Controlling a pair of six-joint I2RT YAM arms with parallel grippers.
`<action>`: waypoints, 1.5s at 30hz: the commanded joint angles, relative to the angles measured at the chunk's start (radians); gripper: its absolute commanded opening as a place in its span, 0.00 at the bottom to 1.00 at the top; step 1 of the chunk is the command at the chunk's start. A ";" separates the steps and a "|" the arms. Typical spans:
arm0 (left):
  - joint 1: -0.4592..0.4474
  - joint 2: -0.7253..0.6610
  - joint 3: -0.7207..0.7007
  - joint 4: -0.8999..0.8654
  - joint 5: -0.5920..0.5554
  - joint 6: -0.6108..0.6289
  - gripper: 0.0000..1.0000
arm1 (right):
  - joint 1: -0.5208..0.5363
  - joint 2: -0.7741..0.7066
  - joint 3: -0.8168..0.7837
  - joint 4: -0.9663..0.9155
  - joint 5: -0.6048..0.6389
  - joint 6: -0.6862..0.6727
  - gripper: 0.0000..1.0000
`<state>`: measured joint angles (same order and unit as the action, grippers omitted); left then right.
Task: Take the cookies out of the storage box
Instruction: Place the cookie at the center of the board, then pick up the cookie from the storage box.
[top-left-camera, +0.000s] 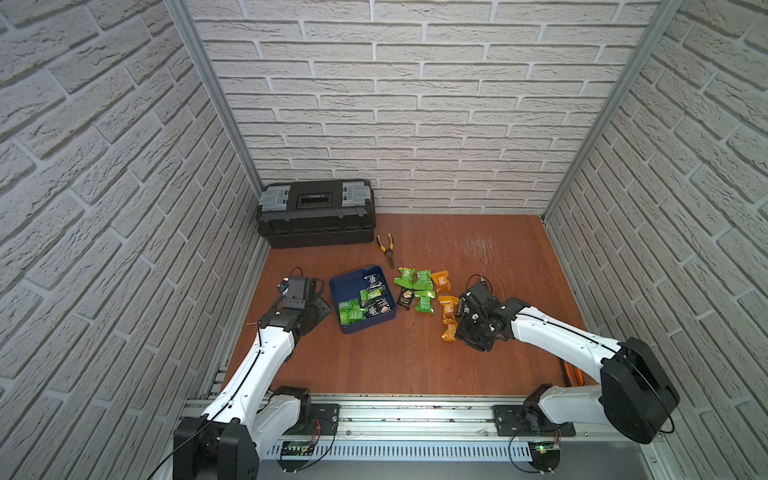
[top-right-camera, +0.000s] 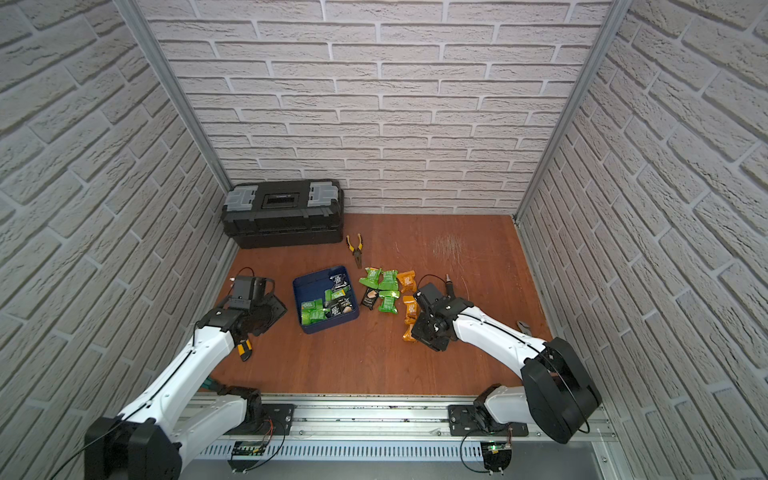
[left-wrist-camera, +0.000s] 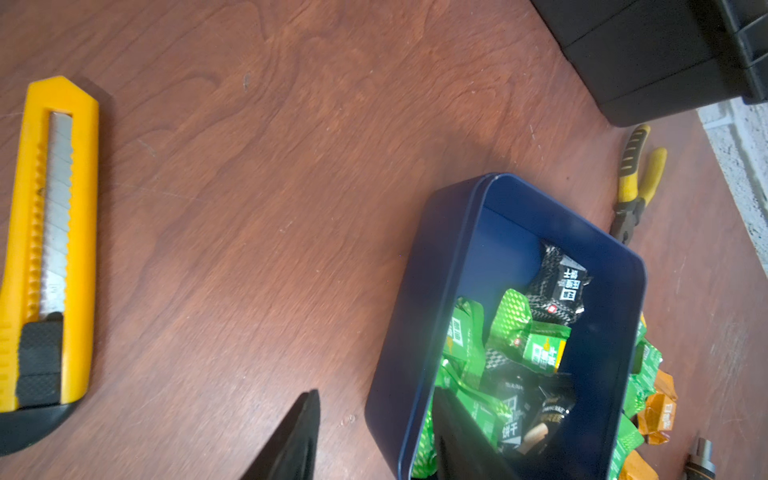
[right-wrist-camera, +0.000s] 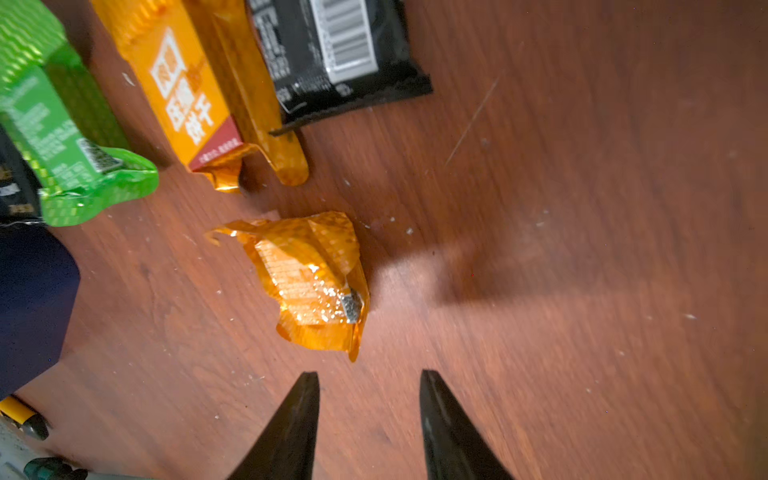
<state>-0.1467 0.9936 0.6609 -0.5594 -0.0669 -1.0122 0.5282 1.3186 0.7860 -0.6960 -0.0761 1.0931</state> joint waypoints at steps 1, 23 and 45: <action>-0.006 -0.022 0.004 -0.004 -0.018 -0.002 0.50 | -0.001 -0.050 0.118 -0.097 0.080 -0.088 0.47; 0.028 -0.076 -0.067 0.027 0.057 -0.062 0.53 | 0.373 0.746 1.140 -0.222 0.195 -0.540 0.51; 0.029 -0.120 -0.050 -0.015 0.020 -0.070 0.53 | 0.389 1.072 1.423 -0.358 0.357 -0.493 0.62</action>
<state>-0.1242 0.8829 0.6060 -0.5739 -0.0265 -1.0775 0.9146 2.3783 2.1838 -1.0576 0.2550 0.5838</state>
